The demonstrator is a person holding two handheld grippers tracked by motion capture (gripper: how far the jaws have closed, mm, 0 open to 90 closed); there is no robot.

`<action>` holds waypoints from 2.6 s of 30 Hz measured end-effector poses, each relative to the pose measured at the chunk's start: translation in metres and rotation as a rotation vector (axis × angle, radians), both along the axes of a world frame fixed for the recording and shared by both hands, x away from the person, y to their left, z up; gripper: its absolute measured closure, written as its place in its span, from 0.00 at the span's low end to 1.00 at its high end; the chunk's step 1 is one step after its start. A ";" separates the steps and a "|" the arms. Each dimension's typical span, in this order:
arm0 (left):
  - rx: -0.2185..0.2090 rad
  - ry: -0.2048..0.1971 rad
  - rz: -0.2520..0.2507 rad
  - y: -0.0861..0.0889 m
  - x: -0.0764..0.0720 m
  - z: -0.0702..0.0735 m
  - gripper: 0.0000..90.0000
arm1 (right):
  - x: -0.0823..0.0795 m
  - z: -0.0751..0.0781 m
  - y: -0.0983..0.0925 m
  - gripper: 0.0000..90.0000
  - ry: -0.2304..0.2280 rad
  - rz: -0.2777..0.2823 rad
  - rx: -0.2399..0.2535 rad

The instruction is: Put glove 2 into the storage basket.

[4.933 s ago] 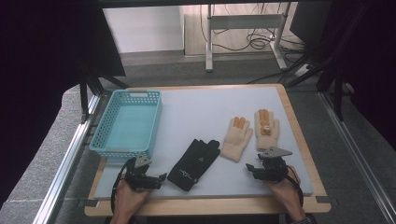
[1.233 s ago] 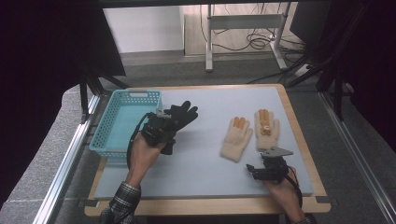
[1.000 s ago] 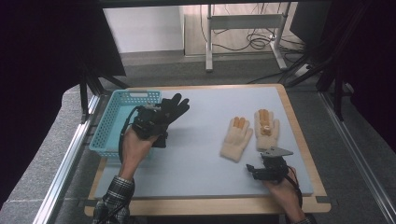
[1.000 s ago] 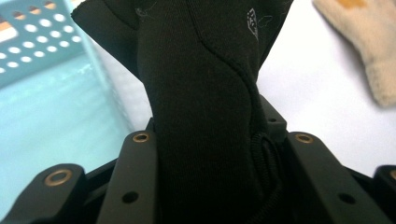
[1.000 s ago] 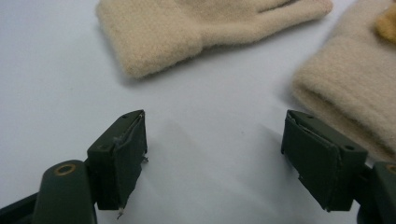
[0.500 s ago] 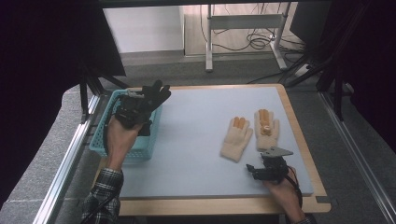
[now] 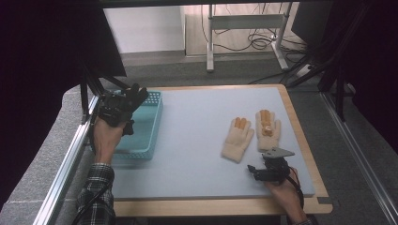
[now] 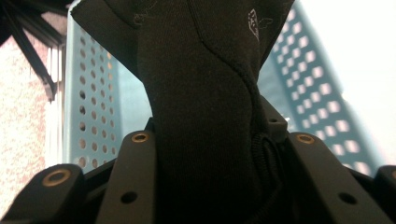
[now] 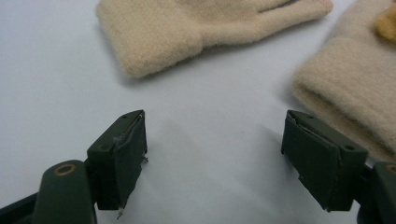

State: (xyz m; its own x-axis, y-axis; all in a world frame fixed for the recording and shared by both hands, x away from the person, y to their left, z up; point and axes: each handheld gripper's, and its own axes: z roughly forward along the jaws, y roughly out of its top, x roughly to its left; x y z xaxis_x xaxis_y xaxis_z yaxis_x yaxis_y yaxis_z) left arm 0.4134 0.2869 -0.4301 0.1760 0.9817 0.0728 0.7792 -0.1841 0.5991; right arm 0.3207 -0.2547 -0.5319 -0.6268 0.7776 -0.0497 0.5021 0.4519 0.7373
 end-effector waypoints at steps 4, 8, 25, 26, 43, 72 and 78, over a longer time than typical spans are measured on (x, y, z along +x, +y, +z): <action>0.014 0.042 0.010 0.005 0.010 -0.013 0.68 | 0.000 0.000 0.000 0.24 0.000 0.000 0.000; 0.025 0.091 0.022 0.009 0.020 -0.028 0.68 | 0.000 0.000 0.000 0.24 0.000 0.001 -0.001; 0.105 0.294 0.080 0.029 0.045 -0.080 0.63 | 0.000 0.000 0.000 0.24 -0.001 0.001 0.000; 0.105 0.302 0.080 0.030 0.045 -0.081 0.62 | 0.000 0.000 0.000 0.24 -0.001 0.001 0.000; 0.055 0.305 0.016 0.028 0.042 -0.071 0.03 | 0.000 0.000 0.000 0.24 -0.001 0.001 0.000; -0.087 -0.003 -0.169 -0.008 0.006 -0.011 0.00 | 0.000 0.000 0.000 0.24 -0.001 0.001 -0.001; -0.131 -0.050 -0.219 -0.019 -0.002 -0.002 0.00 | 0.000 0.000 0.000 0.24 0.000 0.001 -0.001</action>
